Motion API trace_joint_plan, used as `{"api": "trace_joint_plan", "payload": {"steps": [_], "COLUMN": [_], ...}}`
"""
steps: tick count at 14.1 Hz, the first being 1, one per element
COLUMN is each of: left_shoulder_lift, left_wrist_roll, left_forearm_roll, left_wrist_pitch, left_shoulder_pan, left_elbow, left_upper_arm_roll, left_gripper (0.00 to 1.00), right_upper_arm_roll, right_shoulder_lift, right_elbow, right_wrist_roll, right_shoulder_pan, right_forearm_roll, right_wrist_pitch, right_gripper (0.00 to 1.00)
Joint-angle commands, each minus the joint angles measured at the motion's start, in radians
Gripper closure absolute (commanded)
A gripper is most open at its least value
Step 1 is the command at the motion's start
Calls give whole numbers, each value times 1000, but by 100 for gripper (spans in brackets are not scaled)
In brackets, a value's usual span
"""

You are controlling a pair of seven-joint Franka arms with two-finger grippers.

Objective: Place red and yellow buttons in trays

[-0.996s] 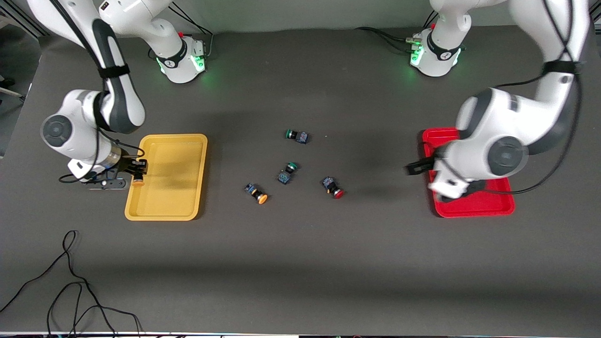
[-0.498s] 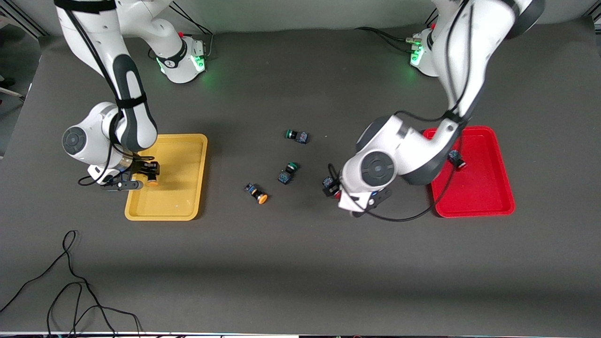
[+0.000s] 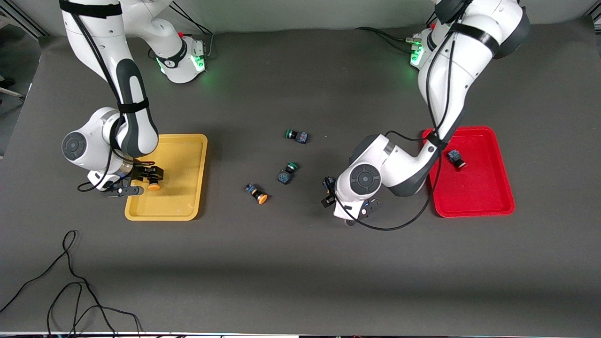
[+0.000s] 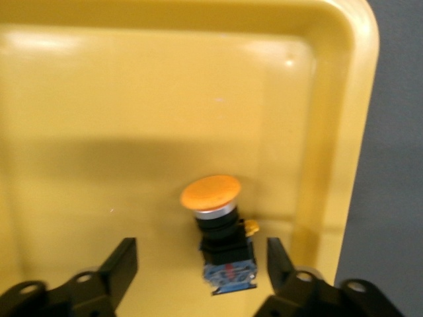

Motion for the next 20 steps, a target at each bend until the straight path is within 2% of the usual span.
{"api": "trace_joint_plan", "payload": {"steps": [1, 2, 3, 5, 7, 10, 13, 15, 17, 20], "left_shoulder_lift": [4, 12, 12, 10, 7, -35, -132, -231, -333, -491], "left_wrist_roll": [-57, -57, -57, -55, -57, -54, 24, 159, 312, 597], "left_forearm_roll": [20, 22, 22, 22, 23, 22, 20, 7, 5, 5], "left_wrist_pitch": [33, 38, 38, 39, 44, -17, -329, -480, -586, -565], "left_shoulder_pan": [-30, -33, -35, -41, -45, -35, 7, 65, 148, 321], "left_elbow": [-18, -18, -21, -33, -33, -23, 40, 27, -34, -227], "left_upper_arm_roll": [7, 10, 16, 17, 17, 17, 10, 9, 7, 9], "left_gripper": [18, 20, 28, 67, 100, 100, 100, 100, 100, 100], "right_upper_arm_roll": [-90, -117, -127, -128, -125, -121, -105, -64, -7, 121], "right_shoulder_lift": [-29, -30, -38, -39, -39, -30, -17, 5, 26, 62], "right_elbow": [134, 212, 301, 433, 496, 523, 552, 570, 575, 573], "right_wrist_roll": [52, 114, 160, 204, 244, 356, 450, 455, 461, 446], "right_shoulder_pan": [31, 43, 45, 45, 45, 123, 217, 231, 231, 232], "right_forearm_roll": [-72, -135, -178, -206, -206, -189, -131, -61, -8, -2], "right_wrist_pitch": [-202, -303, -412, -549, -575, -572, -551, -543, -517, -415], "right_gripper": [0, 0, 0, 0, 0, 0, 0, 0, 0, 0]}}
